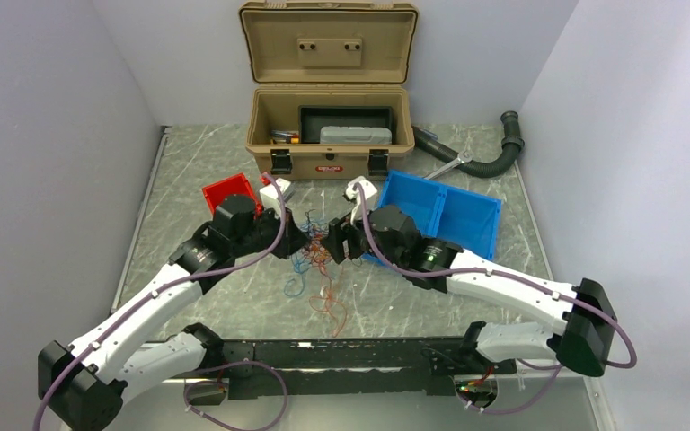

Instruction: Untangle the cables

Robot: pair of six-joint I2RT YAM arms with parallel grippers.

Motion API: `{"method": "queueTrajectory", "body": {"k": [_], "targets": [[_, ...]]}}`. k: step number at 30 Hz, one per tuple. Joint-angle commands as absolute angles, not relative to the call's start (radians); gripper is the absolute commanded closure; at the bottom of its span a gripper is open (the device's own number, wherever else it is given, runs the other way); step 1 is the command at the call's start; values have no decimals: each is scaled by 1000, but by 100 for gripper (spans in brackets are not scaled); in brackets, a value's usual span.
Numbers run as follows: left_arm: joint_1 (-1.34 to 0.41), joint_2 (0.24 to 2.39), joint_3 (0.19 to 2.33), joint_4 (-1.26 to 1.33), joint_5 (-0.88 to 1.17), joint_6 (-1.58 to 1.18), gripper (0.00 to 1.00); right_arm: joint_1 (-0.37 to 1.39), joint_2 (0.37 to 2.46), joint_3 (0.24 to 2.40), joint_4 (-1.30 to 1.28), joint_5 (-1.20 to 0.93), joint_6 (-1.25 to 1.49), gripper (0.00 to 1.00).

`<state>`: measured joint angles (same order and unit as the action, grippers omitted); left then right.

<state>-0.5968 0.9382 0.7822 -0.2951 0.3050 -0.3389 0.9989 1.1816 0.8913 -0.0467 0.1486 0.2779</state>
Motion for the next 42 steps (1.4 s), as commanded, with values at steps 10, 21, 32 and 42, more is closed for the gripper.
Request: {"method": "queueTrajectory", "body": {"k": [10,21,32,42], "targets": [[-593,927,813,-174,469,-387,100,1070,1391,1067,-155,409,243,50],[-590,920,813,-207,416,-411,100,1105,1519,1122,-272,928,463,72],[-322,794,890,-579,109,-285,100,829,1324,948,-353,753,544,57],[-308,782,867,-452,438,-252,100,806,1169,882,-102,266,299,28]]}}
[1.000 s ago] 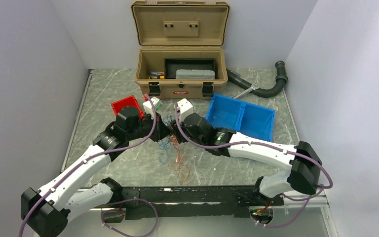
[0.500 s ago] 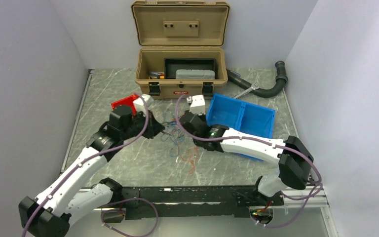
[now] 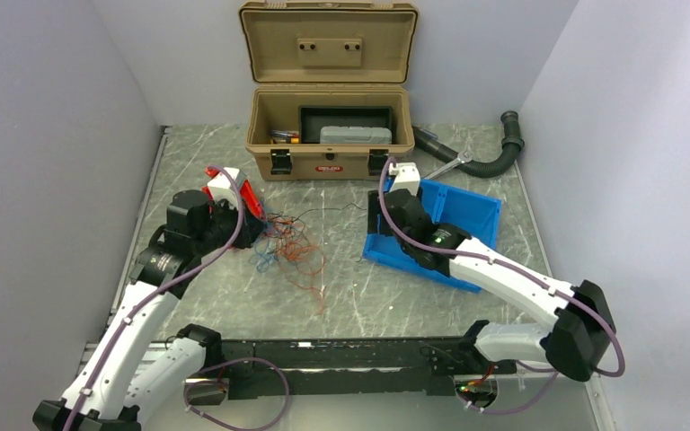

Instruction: Untangle the cables

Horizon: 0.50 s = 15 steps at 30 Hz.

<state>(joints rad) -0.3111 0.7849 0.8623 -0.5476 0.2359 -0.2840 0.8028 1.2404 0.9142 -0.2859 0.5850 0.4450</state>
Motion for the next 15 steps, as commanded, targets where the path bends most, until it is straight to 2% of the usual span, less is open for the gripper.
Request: {"method": "queueTrajectory", "body": {"k": [1,6,15], "targets": [[-308,787,868,-447,461,-251,100,808,1161,877,-82,210,290,25],[-308,826,895,-461,582,-207,100,826,1155,873,-8,-33,217,22],[-308,828,903,-425,696,-199,100,904,1217,908,50,-203,153,22]]}}
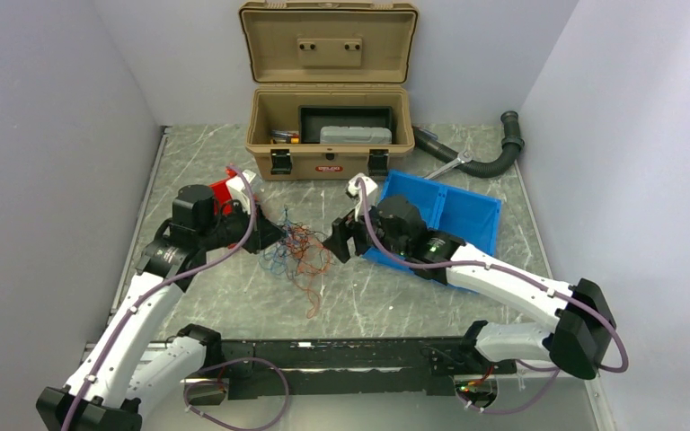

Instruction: Untangle the cables

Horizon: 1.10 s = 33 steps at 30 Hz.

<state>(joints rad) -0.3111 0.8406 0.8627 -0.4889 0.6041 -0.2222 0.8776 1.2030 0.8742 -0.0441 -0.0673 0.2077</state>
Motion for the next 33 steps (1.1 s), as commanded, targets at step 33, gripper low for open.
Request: {"method": "queueTrajectory", "body": {"k": [33], "targets": [[-310,762,889,-333,937,-170,100,952,1210,857,113,-55,164,19]]}}
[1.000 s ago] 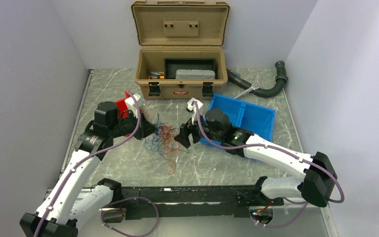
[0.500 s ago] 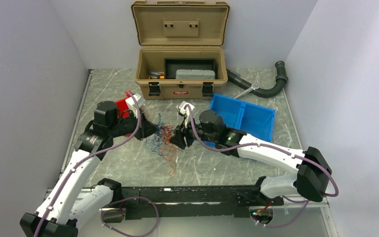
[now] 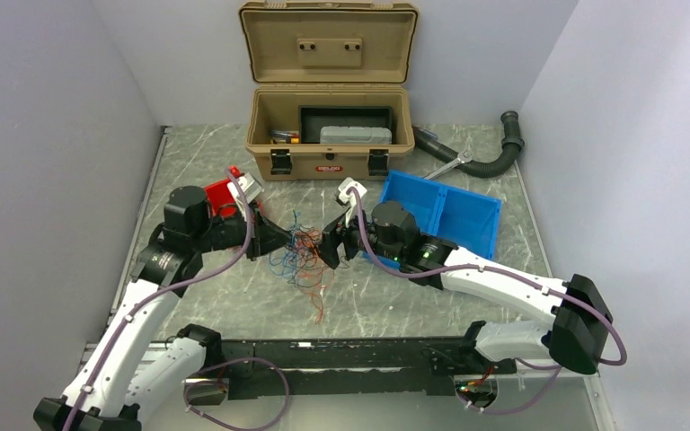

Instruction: Untangle the cables

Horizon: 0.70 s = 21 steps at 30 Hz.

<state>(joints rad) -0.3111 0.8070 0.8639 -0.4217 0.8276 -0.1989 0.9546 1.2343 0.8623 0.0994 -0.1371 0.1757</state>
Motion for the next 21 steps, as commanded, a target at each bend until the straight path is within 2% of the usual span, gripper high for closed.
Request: {"method": "queueTrajectory", "body": {"k": [1,4,8,13,21], "targets": [[-310,749,884,-318,944,-174,100,949,1209,849,117,-54,165,19],[-310,720,875,-281,971,-179,100,933,1204,828,136,-58,175,14],[-310,717,868,-223,1032,-210,100,912,1221,827,147,-130,178,14],[-310,740,848,-142,1065,-275,100,912,1238,827,219,-227,195,20],[-310,777,854,-138,1044,-294,100,912,1250,841,313,-504,173,19]]}}
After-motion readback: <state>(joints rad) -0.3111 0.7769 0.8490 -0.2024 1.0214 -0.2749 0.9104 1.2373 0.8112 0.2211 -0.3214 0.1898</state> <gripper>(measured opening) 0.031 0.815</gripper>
